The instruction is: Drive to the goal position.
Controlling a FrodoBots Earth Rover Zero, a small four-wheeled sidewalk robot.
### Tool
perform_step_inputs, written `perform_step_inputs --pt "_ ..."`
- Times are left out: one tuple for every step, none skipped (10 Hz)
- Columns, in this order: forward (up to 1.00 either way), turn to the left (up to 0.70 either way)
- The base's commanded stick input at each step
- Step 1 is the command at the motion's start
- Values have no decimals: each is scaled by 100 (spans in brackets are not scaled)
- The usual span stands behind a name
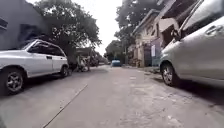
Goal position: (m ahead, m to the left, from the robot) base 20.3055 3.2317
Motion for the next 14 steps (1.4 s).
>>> perform_step_inputs --pt "70 0" --pt "70 0" --pt "70 0" --pt "70 0" --pt "70 0" --pt "70 0" --pt "70 0" --pt "70 0" --pt "70 0" --pt "70 0" --pt "70 0" --pt "70 0" --pt "70 0" --pt "70 0"
